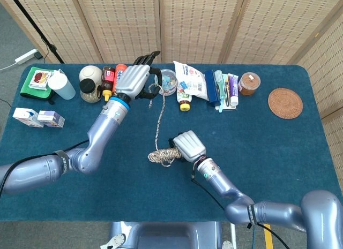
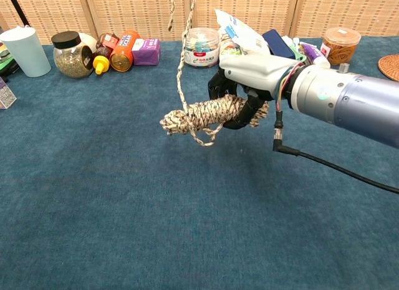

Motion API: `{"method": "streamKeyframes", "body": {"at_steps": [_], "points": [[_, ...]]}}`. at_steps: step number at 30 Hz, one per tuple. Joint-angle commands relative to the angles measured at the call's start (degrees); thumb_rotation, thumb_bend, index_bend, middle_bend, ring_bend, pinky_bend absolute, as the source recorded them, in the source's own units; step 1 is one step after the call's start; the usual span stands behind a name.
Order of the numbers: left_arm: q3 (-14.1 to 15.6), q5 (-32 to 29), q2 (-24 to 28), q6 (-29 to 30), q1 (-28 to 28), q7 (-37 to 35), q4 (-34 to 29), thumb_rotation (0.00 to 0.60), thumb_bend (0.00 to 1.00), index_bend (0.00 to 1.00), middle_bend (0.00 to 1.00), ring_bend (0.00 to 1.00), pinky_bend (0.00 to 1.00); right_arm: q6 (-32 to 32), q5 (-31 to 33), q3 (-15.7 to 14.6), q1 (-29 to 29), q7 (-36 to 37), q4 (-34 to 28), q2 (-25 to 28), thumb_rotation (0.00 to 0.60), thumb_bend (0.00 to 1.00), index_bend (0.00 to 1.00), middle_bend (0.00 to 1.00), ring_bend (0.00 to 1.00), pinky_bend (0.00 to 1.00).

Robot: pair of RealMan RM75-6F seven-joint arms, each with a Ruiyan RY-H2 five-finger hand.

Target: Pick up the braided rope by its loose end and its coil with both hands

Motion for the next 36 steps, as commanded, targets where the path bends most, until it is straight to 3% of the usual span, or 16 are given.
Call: {"method": "streamKeyframes", "body": {"at_steps": [1,6,13,17,25,36], "points": [[0.12,-0.58,-2.65,-1.0,-0.76,-0.35,3.36,0.6,0.5,0.62,0.0,0.0,0.0,-0.65,-3.26,-0.15,-0.96,5.15,-1.13,1.73,0.6,0.63,0.65,0.58,0.49,0.72],[0.38,-1.02,-5.45,-1.91,-1.26,-0.58,7.47,0.6,0.5,0.62,0.0,0.0,0.0,-1.32,-6.66,0.34,-1.81,12.67,-4.09,4.25,0.6,0.63,0.65,0.59,0.49,0.72],[1.71,0.36,-11.08,-3.95,-1.16,-1.13,16.13,0.6,0.5,0.62,0.0,0.0,0.0,-1.44,-12.83,2.39,-3.8,29.78,-11.92,11.45,0.6,0.63,0.65,0.59,0.49,0.72],[3.77,1.58,-13.96,-5.55,-0.18,-0.77,19.64,0.6,0.5,0.62,0.0,0.0,0.0,-1.25,-10.25,5.53,-4.74,37.35,-16.59,14.37,0.6,0.63,0.65,0.59,0.49,0.72],[5.74,6.68,-17.05,-6.93,2.78,-2.62,22.51,0.6,0.5,0.62,0.0,0.0,0.0,-1.02,0.07,9.49,-4.75,37.28,-19.78,15.71,0.6,0.63,0.65,0.59,0.49,0.72],[7.96,16.07,-15.27,-7.84,7.24,-4.94,21.65,0.6,0.5,0.62,0.0,0.0,0.0,1.83,14.93,13.9,-2.58,30.98,-16.18,13.74,0.6,0.63,0.65,0.59,0.49,0.72]]}}
